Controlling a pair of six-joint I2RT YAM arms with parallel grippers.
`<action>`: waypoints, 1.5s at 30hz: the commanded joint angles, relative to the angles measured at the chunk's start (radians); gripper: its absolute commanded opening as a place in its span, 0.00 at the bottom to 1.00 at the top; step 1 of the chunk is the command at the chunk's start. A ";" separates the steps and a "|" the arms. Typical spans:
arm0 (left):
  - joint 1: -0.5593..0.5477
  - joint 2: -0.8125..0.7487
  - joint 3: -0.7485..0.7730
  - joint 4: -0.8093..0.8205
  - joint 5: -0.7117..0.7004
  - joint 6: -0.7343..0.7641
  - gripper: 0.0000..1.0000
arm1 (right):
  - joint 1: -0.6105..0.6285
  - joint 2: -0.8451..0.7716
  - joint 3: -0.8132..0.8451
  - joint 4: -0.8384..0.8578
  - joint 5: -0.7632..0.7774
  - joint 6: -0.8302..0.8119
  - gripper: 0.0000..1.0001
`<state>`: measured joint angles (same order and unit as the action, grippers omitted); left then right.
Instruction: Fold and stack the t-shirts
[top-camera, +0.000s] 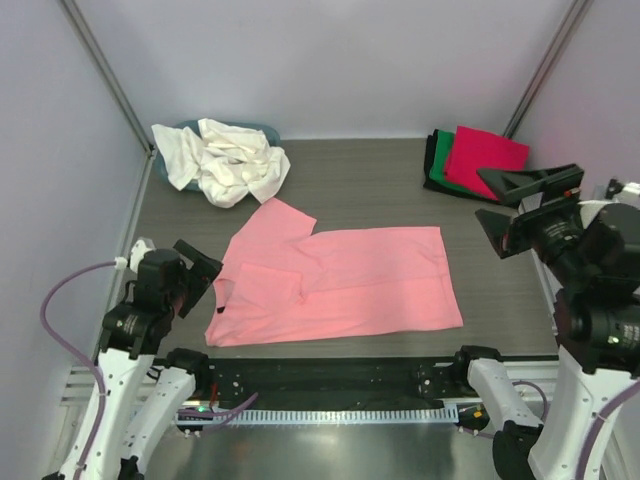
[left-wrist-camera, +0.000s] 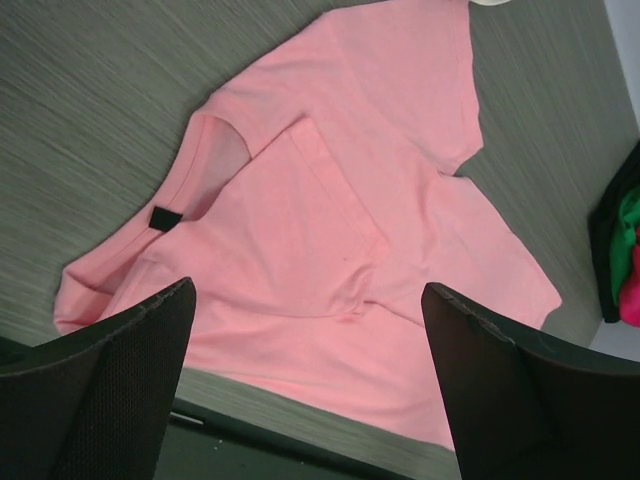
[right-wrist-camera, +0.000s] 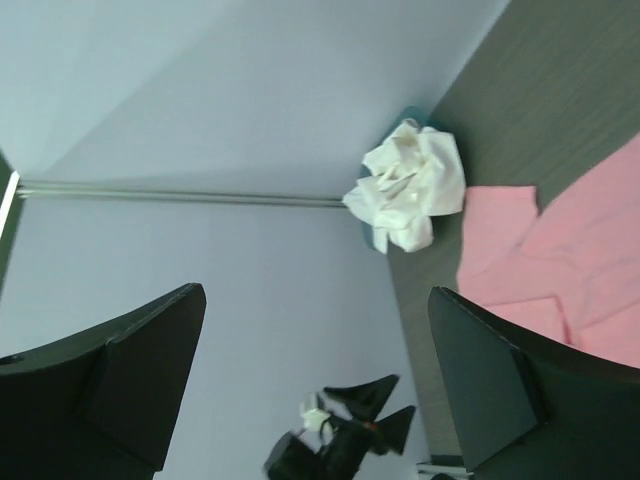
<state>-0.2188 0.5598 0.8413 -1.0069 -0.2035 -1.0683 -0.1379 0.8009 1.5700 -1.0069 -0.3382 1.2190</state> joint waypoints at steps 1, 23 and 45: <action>0.006 0.101 -0.025 0.180 -0.031 0.033 0.94 | 0.003 0.096 0.255 -0.116 -0.065 0.111 1.00; 0.007 1.035 0.396 0.533 -0.083 0.260 0.92 | 0.027 0.261 0.280 0.040 -0.306 0.192 1.00; -0.136 1.652 1.050 0.397 -0.125 0.269 0.88 | 0.084 0.247 0.119 0.123 -0.280 0.197 1.00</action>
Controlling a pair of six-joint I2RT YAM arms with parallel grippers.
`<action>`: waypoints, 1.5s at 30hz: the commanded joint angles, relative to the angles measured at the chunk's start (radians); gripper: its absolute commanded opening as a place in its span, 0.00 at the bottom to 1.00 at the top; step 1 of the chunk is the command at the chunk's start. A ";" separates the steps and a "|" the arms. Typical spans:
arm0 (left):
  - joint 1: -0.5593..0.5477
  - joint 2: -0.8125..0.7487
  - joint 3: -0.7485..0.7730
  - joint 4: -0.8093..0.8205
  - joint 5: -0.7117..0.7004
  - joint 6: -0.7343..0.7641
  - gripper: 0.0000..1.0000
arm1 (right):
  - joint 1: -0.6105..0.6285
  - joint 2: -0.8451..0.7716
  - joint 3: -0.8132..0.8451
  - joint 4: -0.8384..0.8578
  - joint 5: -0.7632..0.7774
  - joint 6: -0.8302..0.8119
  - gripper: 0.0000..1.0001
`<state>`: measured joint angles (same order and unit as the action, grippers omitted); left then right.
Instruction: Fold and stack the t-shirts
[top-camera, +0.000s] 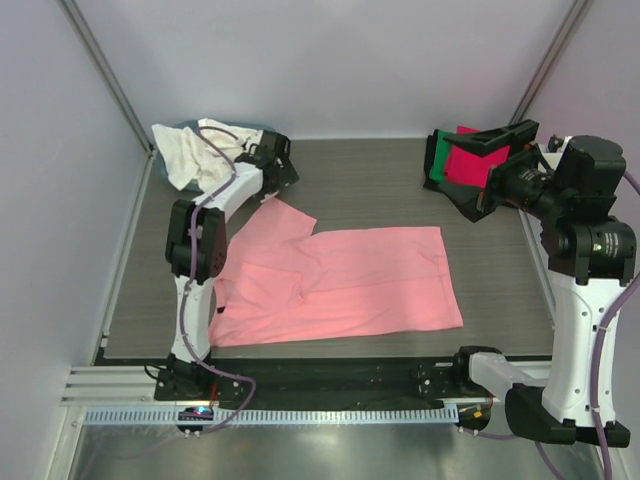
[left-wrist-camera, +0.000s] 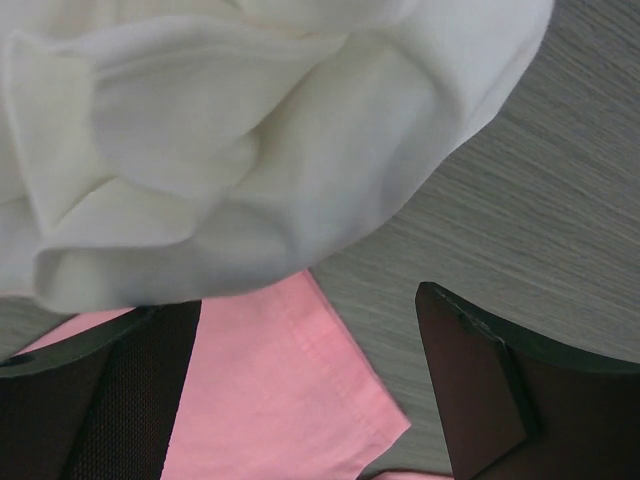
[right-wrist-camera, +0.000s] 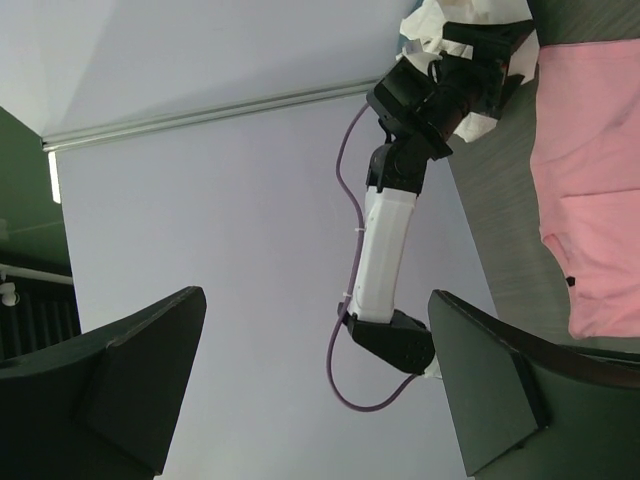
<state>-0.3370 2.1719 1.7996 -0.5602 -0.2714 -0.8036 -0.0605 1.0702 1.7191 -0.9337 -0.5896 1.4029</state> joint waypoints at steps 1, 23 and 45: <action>-0.026 0.084 0.121 -0.064 -0.074 0.006 0.88 | 0.008 -0.021 -0.036 0.052 -0.027 0.005 1.00; -0.071 0.215 0.274 -0.262 -0.209 -0.049 0.79 | 0.048 -0.076 -0.266 0.024 0.017 -0.110 1.00; -0.073 0.281 0.360 -0.326 -0.132 -0.037 0.00 | 0.048 -0.098 -0.597 0.070 0.233 -0.339 0.98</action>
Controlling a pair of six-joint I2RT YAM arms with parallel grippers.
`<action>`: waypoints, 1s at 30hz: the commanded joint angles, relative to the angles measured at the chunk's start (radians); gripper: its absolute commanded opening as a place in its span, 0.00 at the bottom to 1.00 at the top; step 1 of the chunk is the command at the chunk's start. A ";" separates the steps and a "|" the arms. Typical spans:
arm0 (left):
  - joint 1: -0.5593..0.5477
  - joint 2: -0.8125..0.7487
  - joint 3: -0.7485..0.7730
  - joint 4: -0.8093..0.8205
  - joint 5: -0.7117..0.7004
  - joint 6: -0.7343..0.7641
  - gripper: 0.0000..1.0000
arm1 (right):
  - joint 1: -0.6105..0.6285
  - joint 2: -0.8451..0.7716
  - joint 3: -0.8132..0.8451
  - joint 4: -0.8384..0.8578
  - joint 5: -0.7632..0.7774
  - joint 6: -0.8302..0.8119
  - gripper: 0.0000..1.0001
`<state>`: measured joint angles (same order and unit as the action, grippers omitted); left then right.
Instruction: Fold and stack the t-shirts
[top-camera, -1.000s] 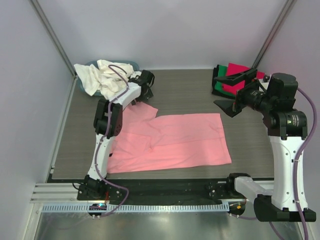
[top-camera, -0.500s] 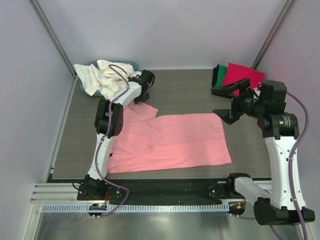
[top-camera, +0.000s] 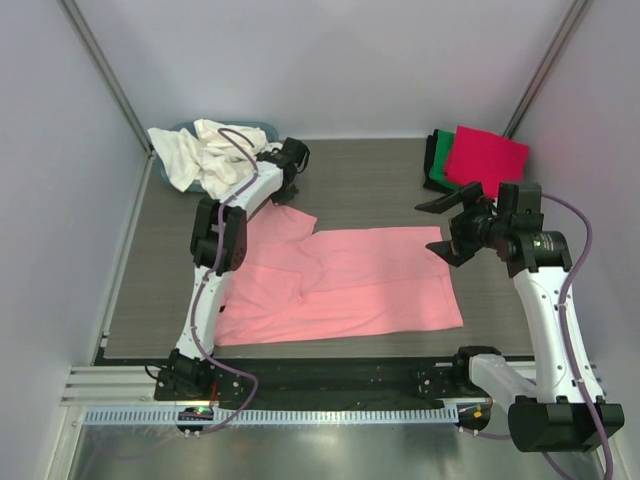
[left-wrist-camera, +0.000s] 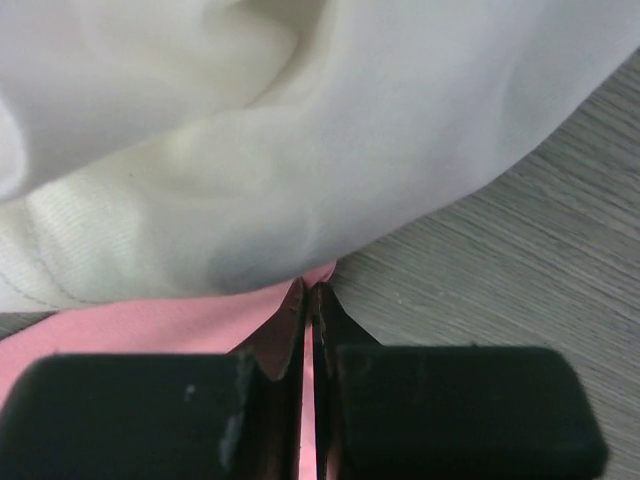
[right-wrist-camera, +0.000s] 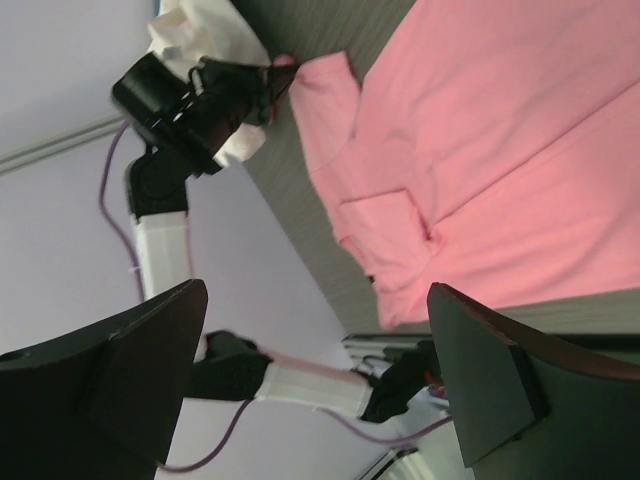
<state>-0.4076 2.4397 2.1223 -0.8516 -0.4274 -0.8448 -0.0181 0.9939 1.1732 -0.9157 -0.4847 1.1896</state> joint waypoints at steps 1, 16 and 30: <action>0.000 0.006 0.039 -0.046 0.030 0.004 0.00 | 0.006 -0.023 -0.085 0.089 0.171 -0.154 0.98; -0.008 -0.314 -0.252 0.006 0.039 0.059 0.00 | 0.007 0.446 -0.071 0.404 0.607 -0.538 0.72; -0.005 -0.329 -0.298 0.025 0.087 0.098 0.00 | 0.014 0.890 0.198 0.382 0.750 -0.654 0.46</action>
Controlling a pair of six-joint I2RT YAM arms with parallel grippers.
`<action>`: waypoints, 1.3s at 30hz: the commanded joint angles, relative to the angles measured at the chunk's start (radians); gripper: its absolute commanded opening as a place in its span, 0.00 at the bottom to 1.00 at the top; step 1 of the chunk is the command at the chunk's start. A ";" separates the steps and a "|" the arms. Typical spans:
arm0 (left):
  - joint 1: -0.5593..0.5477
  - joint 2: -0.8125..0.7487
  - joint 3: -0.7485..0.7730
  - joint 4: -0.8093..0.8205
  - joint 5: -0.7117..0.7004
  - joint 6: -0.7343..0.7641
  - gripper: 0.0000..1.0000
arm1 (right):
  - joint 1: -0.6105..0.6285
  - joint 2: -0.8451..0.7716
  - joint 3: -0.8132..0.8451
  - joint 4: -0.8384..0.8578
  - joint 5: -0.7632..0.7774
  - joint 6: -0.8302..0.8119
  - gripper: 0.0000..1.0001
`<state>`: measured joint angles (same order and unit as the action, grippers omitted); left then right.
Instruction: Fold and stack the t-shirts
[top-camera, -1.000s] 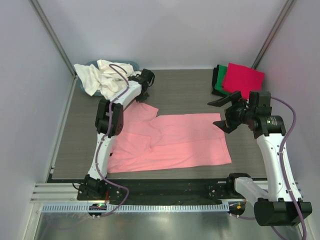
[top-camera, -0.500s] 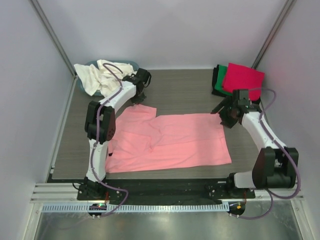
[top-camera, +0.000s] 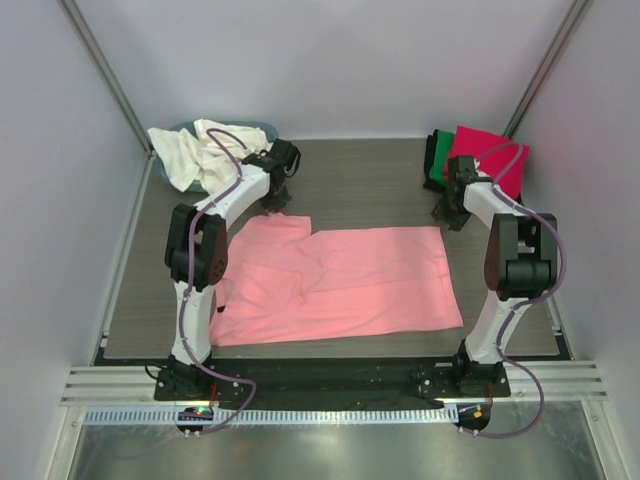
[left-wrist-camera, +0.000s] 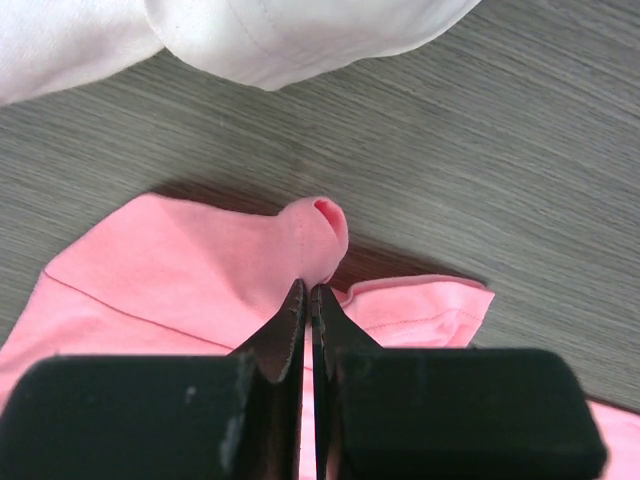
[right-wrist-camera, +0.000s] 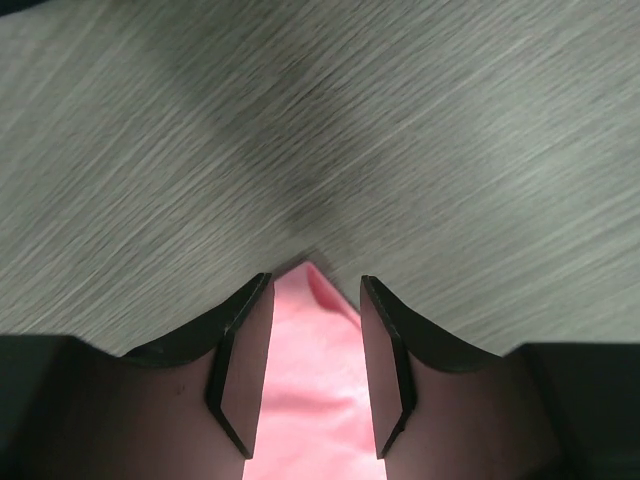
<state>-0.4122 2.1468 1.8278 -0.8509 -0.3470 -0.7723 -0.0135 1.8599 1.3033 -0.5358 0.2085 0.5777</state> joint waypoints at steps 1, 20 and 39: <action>0.000 -0.038 -0.007 0.024 0.006 0.027 0.00 | 0.009 0.033 0.074 0.003 0.052 -0.044 0.46; 0.000 -0.056 -0.044 0.016 -0.001 0.015 0.00 | 0.055 0.082 0.019 0.037 0.029 -0.041 0.26; -0.002 -0.332 -0.198 -0.137 -0.052 -0.041 0.00 | 0.053 -0.171 -0.097 0.023 0.017 -0.099 0.01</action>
<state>-0.4122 1.9434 1.6966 -0.9497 -0.3756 -0.7757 0.0399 1.8095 1.2358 -0.5274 0.2211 0.4995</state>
